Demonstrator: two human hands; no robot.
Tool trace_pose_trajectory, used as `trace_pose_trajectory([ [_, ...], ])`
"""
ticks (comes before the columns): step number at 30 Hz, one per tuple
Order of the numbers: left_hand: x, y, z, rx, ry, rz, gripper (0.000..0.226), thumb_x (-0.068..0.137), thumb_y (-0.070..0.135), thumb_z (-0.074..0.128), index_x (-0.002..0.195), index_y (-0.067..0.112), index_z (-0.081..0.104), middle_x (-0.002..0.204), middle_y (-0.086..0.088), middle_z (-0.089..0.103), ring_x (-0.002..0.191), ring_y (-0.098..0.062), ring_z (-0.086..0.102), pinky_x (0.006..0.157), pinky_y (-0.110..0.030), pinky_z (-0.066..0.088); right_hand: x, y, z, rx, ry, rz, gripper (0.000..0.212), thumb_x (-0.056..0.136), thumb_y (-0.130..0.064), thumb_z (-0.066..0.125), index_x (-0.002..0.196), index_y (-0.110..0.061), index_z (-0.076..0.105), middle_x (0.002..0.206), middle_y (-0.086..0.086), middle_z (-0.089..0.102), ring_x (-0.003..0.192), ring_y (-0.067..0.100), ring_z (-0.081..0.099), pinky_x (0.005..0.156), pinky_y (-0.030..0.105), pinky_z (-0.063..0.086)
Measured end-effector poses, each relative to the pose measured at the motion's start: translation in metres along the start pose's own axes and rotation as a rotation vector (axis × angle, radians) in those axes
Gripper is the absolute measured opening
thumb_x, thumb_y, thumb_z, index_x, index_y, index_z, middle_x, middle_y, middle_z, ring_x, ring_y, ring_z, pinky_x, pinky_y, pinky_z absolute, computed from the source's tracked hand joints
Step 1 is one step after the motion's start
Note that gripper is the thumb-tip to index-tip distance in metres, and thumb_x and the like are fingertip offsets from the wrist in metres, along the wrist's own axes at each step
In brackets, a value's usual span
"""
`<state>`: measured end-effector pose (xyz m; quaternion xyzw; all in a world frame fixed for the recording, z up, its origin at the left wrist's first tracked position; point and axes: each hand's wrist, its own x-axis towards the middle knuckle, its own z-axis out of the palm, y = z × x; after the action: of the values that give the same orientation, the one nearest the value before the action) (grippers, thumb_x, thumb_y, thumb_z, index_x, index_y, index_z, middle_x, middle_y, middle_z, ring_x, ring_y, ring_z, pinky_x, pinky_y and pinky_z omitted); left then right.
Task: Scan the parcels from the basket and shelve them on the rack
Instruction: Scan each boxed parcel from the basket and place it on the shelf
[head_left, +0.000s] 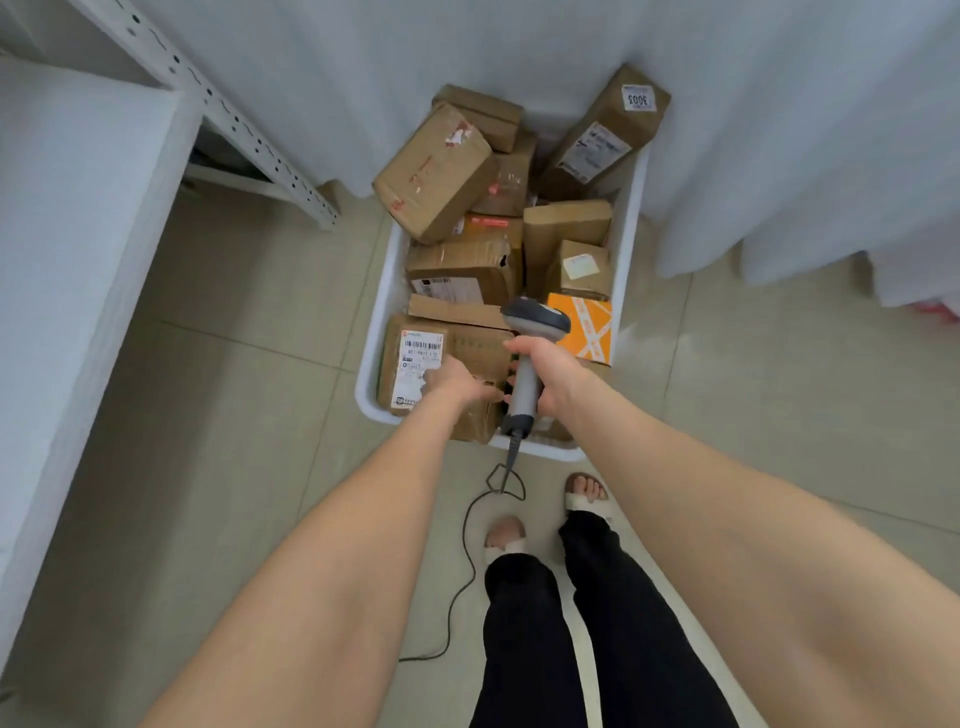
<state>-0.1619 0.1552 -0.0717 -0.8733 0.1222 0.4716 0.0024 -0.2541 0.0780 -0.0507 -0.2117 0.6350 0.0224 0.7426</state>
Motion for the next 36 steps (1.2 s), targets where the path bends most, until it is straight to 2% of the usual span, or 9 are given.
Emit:
trace_pose_trajectory([
  [6, 0.037, -0.014, 0.028, -0.032, 0.023, 0.008, 0.097, 0.07, 0.043, 0.079, 0.145, 0.014, 0.024, 0.143, -0.018, 0.031, 0.129, -0.036, 0.04, 0.104, -0.043, 0.037, 0.038, 0.016, 0.004, -0.028, -0.043, 0.004, 0.045, 0.084, -0.017, 0.071, 0.123, -0.011, 0.05, 0.118, 0.017, 0.059, 0.106, 0.032, 0.059, 0.095, 0.051, 0.052],
  [12, 0.042, -0.012, 0.021, 0.0, 0.095, 0.012, 0.081, 0.072, 0.047, 0.072, 0.137, 0.012, 0.039, 0.131, -0.014, 0.047, 0.115, -0.032, 0.053, 0.094, -0.042, 0.049, 0.038, 0.013, 0.008, -0.024, -0.079, -0.032, 0.046, 0.085, -0.017, 0.069, 0.126, -0.009, 0.051, 0.121, 0.016, 0.059, 0.109, 0.031, 0.059, 0.092, 0.046, 0.052],
  [15, 0.026, -0.005, -0.002, -0.048, 0.142, 0.033, 0.077, 0.072, 0.046, 0.072, 0.134, 0.012, 0.041, 0.131, -0.012, 0.048, 0.115, -0.031, 0.054, 0.093, -0.04, 0.05, 0.019, 0.004, 0.009, -0.031, -0.074, -0.061, 0.04, 0.087, -0.017, 0.068, 0.123, -0.009, 0.053, 0.11, 0.013, 0.06, 0.105, 0.029, 0.059, 0.095, 0.046, 0.05],
  [16, 0.018, -0.001, -0.013, -0.078, 0.169, 0.056, 0.08, 0.072, 0.045, 0.073, 0.137, 0.012, 0.039, 0.134, -0.011, 0.046, 0.118, -0.031, 0.053, 0.096, -0.04, 0.048, 0.009, -0.002, 0.009, -0.017, -0.07, -0.078, 0.037, 0.087, -0.017, 0.068, 0.121, -0.009, 0.055, 0.104, 0.012, 0.06, 0.098, 0.026, 0.059, 0.092, 0.045, 0.052],
  [18, -0.002, 0.009, -0.038, -0.137, 0.228, 0.112, 0.098, 0.071, 0.043, 0.075, 0.148, 0.012, 0.023, 0.147, -0.012, 0.035, 0.129, -0.031, 0.044, 0.103, -0.041, 0.043, -0.017, -0.017, 0.012, 0.026, -0.056, -0.115, 0.028, 0.088, -0.016, 0.068, 0.113, -0.01, 0.057, 0.092, 0.007, 0.06, 0.082, 0.021, 0.06, 0.073, 0.037, 0.055],
  [20, -0.027, 0.021, -0.066, -0.167, 0.294, 0.185, 0.112, 0.07, 0.041, 0.077, 0.153, 0.013, 0.006, 0.155, -0.009, 0.023, 0.136, -0.03, 0.036, 0.104, -0.041, 0.038, -0.046, -0.033, 0.017, 0.058, -0.034, -0.156, 0.026, 0.087, -0.016, 0.068, 0.11, -0.012, 0.056, 0.088, 0.006, 0.062, 0.076, 0.019, 0.062, 0.062, 0.033, 0.053],
  [24, -0.086, 0.045, -0.123, -0.186, 0.399, 0.355, 0.118, 0.069, 0.034, 0.08, 0.153, 0.016, -0.002, 0.157, -0.007, 0.018, 0.14, -0.028, 0.03, 0.107, -0.041, 0.035, -0.107, -0.07, 0.026, 0.123, 0.001, -0.246, 0.051, 0.082, -0.018, 0.072, 0.13, -0.009, 0.053, 0.112, 0.012, 0.065, 0.1, 0.029, 0.064, 0.089, 0.045, 0.055],
  [27, -0.134, 0.064, -0.167, -0.19, 0.452, 0.474, 0.119, 0.068, 0.032, 0.082, 0.153, 0.017, 0.0, 0.157, -0.007, 0.018, 0.141, -0.028, 0.026, 0.112, -0.04, 0.029, -0.16, -0.101, 0.035, 0.184, 0.011, -0.304, 0.059, 0.08, -0.022, 0.074, 0.133, -0.012, 0.051, 0.114, 0.012, 0.065, 0.101, 0.031, 0.065, 0.092, 0.049, 0.054],
  [36, -0.265, 0.107, -0.264, -0.218, 0.547, 0.764, 0.116, 0.068, 0.032, 0.081, 0.153, 0.016, 0.003, 0.155, -0.007, 0.022, 0.14, -0.028, 0.028, 0.111, -0.043, 0.029, -0.308, -0.164, 0.054, 0.308, -0.056, -0.496, 0.062, 0.078, -0.029, 0.079, 0.132, -0.014, 0.052, 0.108, 0.011, 0.069, 0.096, 0.032, 0.067, 0.091, 0.052, 0.054],
])
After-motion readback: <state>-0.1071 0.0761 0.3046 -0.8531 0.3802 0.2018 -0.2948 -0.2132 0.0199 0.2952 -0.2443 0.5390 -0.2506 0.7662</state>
